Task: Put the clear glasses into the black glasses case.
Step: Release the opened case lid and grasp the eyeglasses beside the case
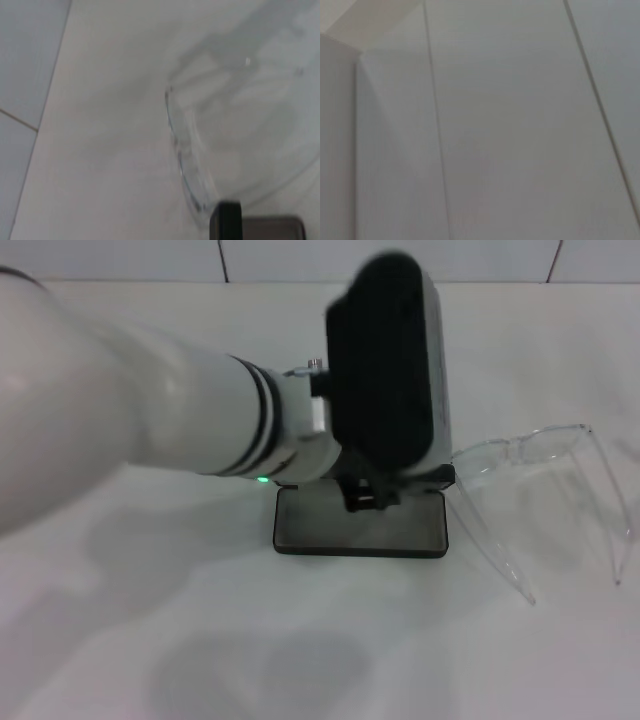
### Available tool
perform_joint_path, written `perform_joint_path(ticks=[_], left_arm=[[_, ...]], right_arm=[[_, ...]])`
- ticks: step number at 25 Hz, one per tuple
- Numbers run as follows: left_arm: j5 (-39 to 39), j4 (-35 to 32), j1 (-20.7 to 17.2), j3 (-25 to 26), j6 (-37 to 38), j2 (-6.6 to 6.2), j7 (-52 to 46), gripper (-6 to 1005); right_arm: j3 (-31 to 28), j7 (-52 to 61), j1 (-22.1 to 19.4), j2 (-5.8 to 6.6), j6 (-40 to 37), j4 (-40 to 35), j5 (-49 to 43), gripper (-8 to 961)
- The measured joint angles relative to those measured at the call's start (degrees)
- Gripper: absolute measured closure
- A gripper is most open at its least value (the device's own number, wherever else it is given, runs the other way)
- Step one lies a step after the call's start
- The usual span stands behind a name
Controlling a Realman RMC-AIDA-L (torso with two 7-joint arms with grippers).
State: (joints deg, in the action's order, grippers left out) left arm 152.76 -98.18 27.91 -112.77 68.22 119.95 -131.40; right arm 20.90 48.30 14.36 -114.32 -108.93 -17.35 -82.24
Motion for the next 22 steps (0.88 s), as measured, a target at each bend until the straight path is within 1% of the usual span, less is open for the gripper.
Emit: perform_joint_path(ticks=[1,2,3,4,6,7,9,10,12,13,14,16,18,20,22], left_arm=[[-2.18,-1.09,-0.35,1.51,0.76,0.00,0.28,488],[-6.05,-2.61,-0.90,4.28,2.01,-0.03,0.95,488],[-10.73,-3.76,-1.28,7.64,3.22,-0.07,1.96,489],[-15.69,-4.61,-1.67,11.28,4.49,-0.12,3.11,490],[-30.11,-5.25,-2.83,20.49,7.63,-0.17,6.14,491],[-34.77,-5.30,-3.39,23.52,8.57,-0.19,7.12,492],[-44.65,-5.19,-6.46,28.79,10.11,-0.21,9.77,494],[-47.59,-5.10,-8.20,30.21,10.38,-0.21,10.97,494],[-50.47,-4.92,-11.89,31.54,10.45,-0.11,13.67,496],[-51.58,-4.79,-13.76,31.83,10.46,-0.07,15.19,496],[-52.69,-4.52,-15.38,31.88,10.47,-0.08,16.44,496],[-55.38,-3.38,-18.62,31.95,10.48,-0.08,19.28,496],[-57.67,-1.60,-20.16,32.02,10.52,-0.06,21.24,496],[-59.96,0.78,-20.89,32.42,10.57,-0.08,22.74,496],[-62.41,4.37,-21.25,33.55,10.69,-0.14,24.04,496]], right_arm=[[1.66,0.75,0.27,0.53,1.22,-1.80,-1.64,128],[2.55,1.42,0.56,0.91,1.98,-3.06,-2.68,128],[3.74,2.69,0.89,1.25,3.09,-4.83,-4.33,128],[5.82,6.04,1.71,1.96,5.42,-8.43,-7.94,128],[9.15,12.14,3.08,3.05,8.44,-15.01,-14.29,128],[10.65,15.26,3.87,3.41,9.46,-18.26,-17.76,128],[12.30,19.18,5.87,3.56,9.75,-24.57,-23.64,129],[12.77,20.35,6.77,3.45,9.55,-27.52,-25.98,129],[14.10,23.20,8.78,3.14,8.52,-33.05,-30.06,129],[17.09,27.32,10.84,3.17,7.44,-39.17,-33.44,129],[17.09,27.32,10.84,3.17,7.44,-39.17,-33.44,129],[20.51,31.61,12.87,3.44,6.79,-44.80,-36.88,129],[23.51,35.04,14.77,3.63,6.38,-49.02,-40.28,129],[26.37,38.30,17.49,3.62,6.18,-52.81,-45.39,129],[27.82,39.91,20.45,3.12,6.43,-53.99,-49.99,128]])
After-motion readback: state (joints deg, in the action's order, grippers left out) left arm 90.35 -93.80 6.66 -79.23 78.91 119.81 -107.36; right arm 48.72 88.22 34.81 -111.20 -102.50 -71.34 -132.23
